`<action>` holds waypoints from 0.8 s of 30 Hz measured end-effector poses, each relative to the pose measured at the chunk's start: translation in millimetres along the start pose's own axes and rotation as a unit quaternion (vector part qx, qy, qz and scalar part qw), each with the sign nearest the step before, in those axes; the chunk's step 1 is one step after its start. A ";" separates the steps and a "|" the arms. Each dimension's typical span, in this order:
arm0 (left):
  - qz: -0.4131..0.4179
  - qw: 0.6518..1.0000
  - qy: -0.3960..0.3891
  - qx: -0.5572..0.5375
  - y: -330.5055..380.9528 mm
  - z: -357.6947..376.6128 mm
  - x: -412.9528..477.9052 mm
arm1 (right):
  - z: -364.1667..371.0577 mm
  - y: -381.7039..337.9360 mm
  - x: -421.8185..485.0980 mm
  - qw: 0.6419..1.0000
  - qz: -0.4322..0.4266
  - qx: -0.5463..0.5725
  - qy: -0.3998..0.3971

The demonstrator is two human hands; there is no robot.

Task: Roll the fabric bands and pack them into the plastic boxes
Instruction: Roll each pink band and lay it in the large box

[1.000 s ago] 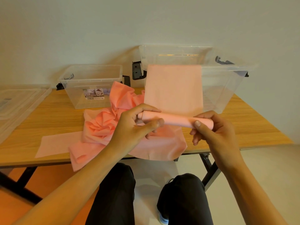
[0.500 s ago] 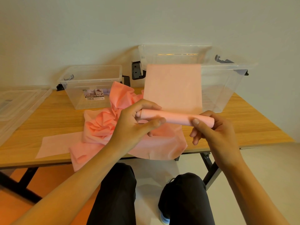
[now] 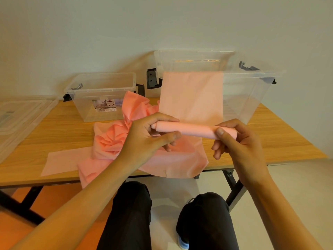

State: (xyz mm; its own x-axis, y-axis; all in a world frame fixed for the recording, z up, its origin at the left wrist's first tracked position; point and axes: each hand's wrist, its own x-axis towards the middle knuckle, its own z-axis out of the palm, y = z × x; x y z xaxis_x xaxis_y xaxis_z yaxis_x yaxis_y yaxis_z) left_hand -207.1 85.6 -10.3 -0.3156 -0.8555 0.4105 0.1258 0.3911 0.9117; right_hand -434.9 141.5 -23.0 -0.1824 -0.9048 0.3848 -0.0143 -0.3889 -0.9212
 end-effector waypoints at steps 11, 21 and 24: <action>-0.004 1.000 0.014 0.010 1.0 1.2 -1.0 | 3.1 0.6 1.3 1.000 0.020 -0.002 -0.016; -0.021 0.999 0.023 0.009 2.6 3.9 4.0 | 6.2 -3.1 1.6 1.000 -0.002 0.004 -0.030; -0.010 1.000 0.004 0.008 4.4 3.2 3.4 | 5.2 -2.4 2.9 1.000 0.002 0.003 -0.022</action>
State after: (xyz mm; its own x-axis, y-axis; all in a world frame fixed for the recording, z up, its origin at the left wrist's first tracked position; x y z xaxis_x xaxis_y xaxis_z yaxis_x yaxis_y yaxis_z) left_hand -210.6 85.5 -5.0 -0.3097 -0.8663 0.3918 0.1042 0.3786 0.9197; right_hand -430.2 138.9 -19.3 -0.1394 -0.9132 0.3829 -0.0086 -0.3856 -0.9226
